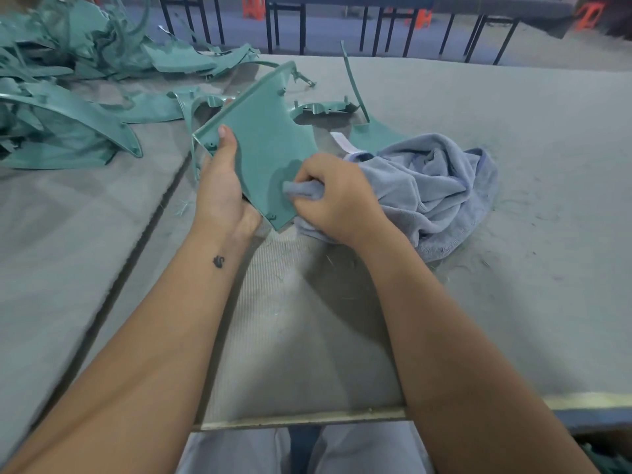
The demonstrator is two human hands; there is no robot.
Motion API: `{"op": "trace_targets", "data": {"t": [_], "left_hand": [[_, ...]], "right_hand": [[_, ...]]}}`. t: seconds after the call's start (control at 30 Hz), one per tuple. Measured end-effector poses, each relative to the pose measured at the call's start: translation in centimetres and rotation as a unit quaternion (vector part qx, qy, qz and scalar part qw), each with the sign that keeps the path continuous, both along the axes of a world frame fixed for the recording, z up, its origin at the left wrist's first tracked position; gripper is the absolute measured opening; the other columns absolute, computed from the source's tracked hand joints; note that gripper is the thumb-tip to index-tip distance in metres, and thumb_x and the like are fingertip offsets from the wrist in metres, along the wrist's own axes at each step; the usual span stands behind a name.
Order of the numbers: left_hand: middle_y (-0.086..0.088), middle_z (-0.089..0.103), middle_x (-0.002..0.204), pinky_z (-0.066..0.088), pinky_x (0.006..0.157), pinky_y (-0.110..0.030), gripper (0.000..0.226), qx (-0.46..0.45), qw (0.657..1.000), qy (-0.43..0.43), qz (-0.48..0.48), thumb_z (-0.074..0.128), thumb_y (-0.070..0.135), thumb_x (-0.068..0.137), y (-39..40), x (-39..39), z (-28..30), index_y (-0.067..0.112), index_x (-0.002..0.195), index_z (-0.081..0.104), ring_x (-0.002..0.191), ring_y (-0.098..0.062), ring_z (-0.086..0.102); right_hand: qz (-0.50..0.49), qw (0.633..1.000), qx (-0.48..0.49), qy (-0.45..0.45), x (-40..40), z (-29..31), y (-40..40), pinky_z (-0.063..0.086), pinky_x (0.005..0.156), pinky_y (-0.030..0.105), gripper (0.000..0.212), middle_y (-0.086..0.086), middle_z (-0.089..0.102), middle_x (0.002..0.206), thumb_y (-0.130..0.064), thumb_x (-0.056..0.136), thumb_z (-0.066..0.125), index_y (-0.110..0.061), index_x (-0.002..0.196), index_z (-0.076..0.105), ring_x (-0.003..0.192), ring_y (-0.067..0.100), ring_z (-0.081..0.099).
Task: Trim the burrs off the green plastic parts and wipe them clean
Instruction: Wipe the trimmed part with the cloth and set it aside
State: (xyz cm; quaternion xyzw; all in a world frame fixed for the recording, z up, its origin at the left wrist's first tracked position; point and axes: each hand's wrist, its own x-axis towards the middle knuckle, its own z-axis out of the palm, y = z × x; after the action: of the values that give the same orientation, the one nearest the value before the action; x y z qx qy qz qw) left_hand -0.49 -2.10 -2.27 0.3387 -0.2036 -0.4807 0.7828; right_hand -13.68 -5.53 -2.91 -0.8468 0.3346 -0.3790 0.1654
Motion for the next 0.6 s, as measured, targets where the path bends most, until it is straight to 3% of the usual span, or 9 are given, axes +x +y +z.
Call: {"op": "trace_targets", "data": {"t": [0.13, 0.2, 0.3, 0.37, 0.43, 0.5, 0.6], "left_hand": [[-0.014, 0.066, 0.124, 0.051, 0.096, -0.051, 0.048, 0.018, 1.000, -0.012, -0.013, 0.035, 0.039, 0.104, 0.1, 0.6, -0.1, 0.006, 0.134, 0.053, 0.112, -0.031, 0.065], [-0.013, 0.065, 0.125, 0.052, 0.096, -0.049, 0.046, 0.017, 0.999, -0.027, -0.015, 0.037, 0.037, 0.104, 0.3, 0.9, 0.1, 0.007, 0.135, 0.053, 0.113, -0.029, 0.065], [-0.011, 0.067, 0.122, 0.058, 0.083, -0.044, 0.039, 0.022, 0.998, -0.061, 0.009, 0.045, 0.029, 0.103, 0.5, 0.9, 0.2, 0.005, 0.132, 0.053, 0.107, -0.027, 0.068], [-0.004, 0.074, 0.106, 0.059, 0.070, -0.037, 0.026, 0.032, 0.994, -0.096, 0.027, 0.051, 0.026, 0.101, 0.7, 0.5, 0.3, 0.009, 0.119, 0.059, 0.095, -0.021, 0.072], [0.007, 0.076, 0.089, 0.058, 0.063, -0.032, 0.010, 0.042, 0.986, -0.161, 0.034, 0.054, 0.026, 0.099, 0.8, -0.3, 0.4, 0.018, 0.103, 0.060, 0.084, -0.014, 0.073], [0.008, 0.076, 0.085, 0.057, 0.061, -0.030, 0.011, 0.023, 0.979, -0.202, 0.007, 0.051, 0.027, 0.101, 1.1, -1.5, 0.4, 0.023, 0.099, 0.061, 0.080, -0.013, 0.073], [0.000, 0.076, 0.088, 0.059, 0.067, -0.031, 0.026, -0.017, 0.973, -0.221, -0.058, 0.040, 0.029, 0.103, 1.0, -2.8, 0.3, 0.014, 0.105, 0.062, 0.082, -0.017, 0.073]], "right_hand": [[-0.095, 0.994, 0.023, -0.046, -0.6, 0.2, -0.9, 0.033, 0.058, 0.028, 0.029, -0.011, 0.038, 0.063, -0.009, 0.081, 0.054, -0.024, 0.064, 0.036, 0.062, 0.012, 0.040], [-0.173, 0.976, 0.050, -0.119, -1.0, 0.4, -1.1, 0.031, 0.054, 0.020, 0.024, -0.011, 0.039, 0.060, -0.014, 0.081, 0.054, -0.024, 0.067, 0.038, 0.057, 0.005, 0.039], [-0.293, 0.896, 0.094, -0.321, -2.0, 1.1, -1.7, 0.036, 0.057, 0.008, 0.015, -0.013, 0.046, 0.065, -0.011, 0.084, 0.056, -0.018, 0.077, 0.045, 0.059, -0.008, 0.048], [-0.316, 0.863, 0.069, -0.390, -2.8, 1.7, -1.8, 0.038, 0.061, 0.010, 0.011, -0.006, 0.052, 0.075, -0.009, 0.085, 0.056, -0.016, 0.081, 0.047, 0.064, -0.005, 0.048], [-0.304, 0.869, -0.024, -0.388, -3.0, 2.1, -1.1, 0.038, 0.066, 0.009, 0.007, 0.004, 0.055, 0.086, -0.006, 0.084, 0.057, -0.012, 0.087, 0.054, 0.071, -0.004, 0.047], [-0.261, 0.889, -0.110, -0.360, -2.2, 2.2, -0.5, 0.036, 0.069, 0.004, 0.010, 0.010, 0.057, 0.090, -0.002, 0.082, 0.059, -0.004, 0.092, 0.061, 0.073, -0.006, 0.047], [-0.177, 0.933, -0.105, -0.295, 0.0, 1.8, 0.2, 0.037, 0.069, 0.004, 0.010, 0.008, 0.057, 0.087, 0.001, 0.082, 0.064, -0.004, 0.090, 0.064, 0.068, -0.001, 0.045]]}}
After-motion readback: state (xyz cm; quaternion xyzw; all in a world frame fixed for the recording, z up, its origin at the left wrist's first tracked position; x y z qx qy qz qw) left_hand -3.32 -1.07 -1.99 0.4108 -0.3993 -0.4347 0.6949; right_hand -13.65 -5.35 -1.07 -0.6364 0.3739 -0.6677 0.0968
